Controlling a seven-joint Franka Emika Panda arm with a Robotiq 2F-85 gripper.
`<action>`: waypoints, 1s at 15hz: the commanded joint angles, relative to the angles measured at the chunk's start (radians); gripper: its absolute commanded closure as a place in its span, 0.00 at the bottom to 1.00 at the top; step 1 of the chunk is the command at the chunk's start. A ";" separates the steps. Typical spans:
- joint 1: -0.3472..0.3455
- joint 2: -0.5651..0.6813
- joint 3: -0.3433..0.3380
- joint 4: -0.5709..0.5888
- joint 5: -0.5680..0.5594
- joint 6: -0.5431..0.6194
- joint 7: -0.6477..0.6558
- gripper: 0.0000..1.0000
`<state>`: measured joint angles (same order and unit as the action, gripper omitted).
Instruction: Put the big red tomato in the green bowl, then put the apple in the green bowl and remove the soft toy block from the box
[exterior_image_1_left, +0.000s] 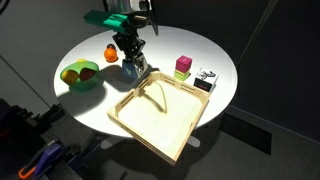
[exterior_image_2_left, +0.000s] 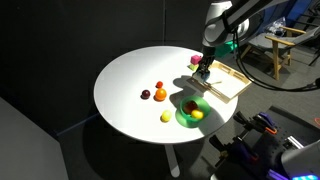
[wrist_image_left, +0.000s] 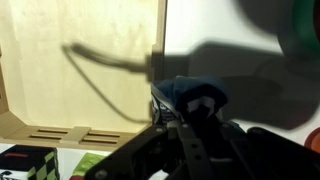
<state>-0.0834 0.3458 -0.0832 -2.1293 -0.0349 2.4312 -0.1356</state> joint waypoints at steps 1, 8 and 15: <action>0.015 0.025 0.016 0.049 -0.024 -0.038 0.014 0.96; 0.053 0.142 0.019 0.147 -0.013 -0.073 0.126 0.95; 0.050 0.229 0.027 0.214 0.005 -0.047 0.159 0.95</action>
<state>-0.0292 0.5431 -0.0604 -1.9618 -0.0351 2.3938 0.0102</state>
